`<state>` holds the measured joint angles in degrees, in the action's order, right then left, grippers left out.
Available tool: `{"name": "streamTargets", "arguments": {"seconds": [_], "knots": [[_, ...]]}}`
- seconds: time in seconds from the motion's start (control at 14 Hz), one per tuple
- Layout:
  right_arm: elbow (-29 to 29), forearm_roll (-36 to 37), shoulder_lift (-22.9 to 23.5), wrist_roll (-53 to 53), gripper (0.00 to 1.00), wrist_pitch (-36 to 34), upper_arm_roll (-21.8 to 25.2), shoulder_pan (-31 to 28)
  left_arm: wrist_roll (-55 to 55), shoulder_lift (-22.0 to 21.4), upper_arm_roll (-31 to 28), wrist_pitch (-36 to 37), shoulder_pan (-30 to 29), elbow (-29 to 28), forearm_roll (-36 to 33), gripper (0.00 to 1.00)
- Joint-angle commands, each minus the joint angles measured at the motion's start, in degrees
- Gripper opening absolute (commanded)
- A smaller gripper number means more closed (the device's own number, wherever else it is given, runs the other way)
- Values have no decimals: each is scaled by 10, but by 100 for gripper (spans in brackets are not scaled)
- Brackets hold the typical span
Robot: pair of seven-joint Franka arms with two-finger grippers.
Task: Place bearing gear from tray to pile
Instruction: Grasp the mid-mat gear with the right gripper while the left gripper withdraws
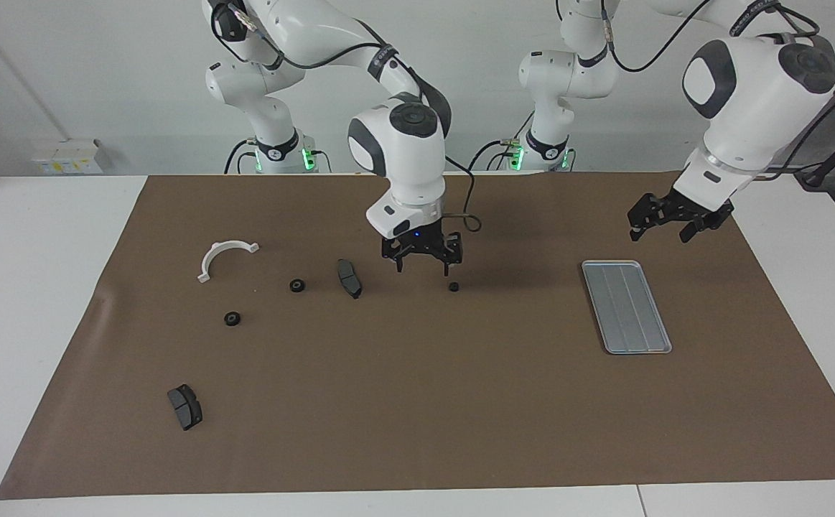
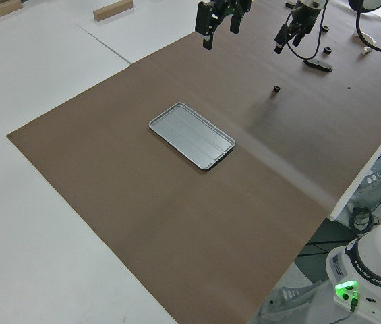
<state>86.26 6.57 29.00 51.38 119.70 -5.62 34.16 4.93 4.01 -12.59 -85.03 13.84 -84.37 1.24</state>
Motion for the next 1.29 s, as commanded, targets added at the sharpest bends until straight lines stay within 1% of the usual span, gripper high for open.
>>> {"name": "streamTargets", "arguments": {"seconds": [0.0,0.07,0.14,0.29,0.36,0.43,0.5,0.57,0.72,0.93,1.07,1.15,1.22], "knots": [[-29,18,40,10,100,2,0,11,78,6,3,36,-21,30,-25,100],[-29,18,53,11,100,24,0,17,109,1,2,29,-29,17,-26,100],[-29,17,62,12,100,39,0,27,112,-8,2,14,-33,-3,-26,100],[-29,15,65,12,96,50,0,28,89,-26,5,-23,-26,-46,-26,100],[-23,9,66,12,95,67,0,30,45,-28,7,-32,-24,-51,-23,100],[-18,10,65,12,91,67,0,29,0,-28,10,-43,-22,-53,-19,100],[-10,12,65,12,87,71,0,30,-22,-28,10,-50,-22,-54,-8,100],[1,16,64,12,87,76,0,29,-23,-30,9,-57,-22,-63,4,100],[22,16,62,12,80,90,0,30,-25,-39,10,-80,-22,-83,7,100],[35,16,61,13,76,92,0,33,-24,-41,10,-87,-16,-88,7,100],[42,17,59,13,68,100,0,33,-25,-41,10,-88,-10,-87,7,100],[52,17,58,13,61,113,0,33,-25,-41,10,-90,-10,-87,6,100],[56,17,57,13,58,120,0,33,-25,-41,10,-90,-10,-86,6,100]]}}
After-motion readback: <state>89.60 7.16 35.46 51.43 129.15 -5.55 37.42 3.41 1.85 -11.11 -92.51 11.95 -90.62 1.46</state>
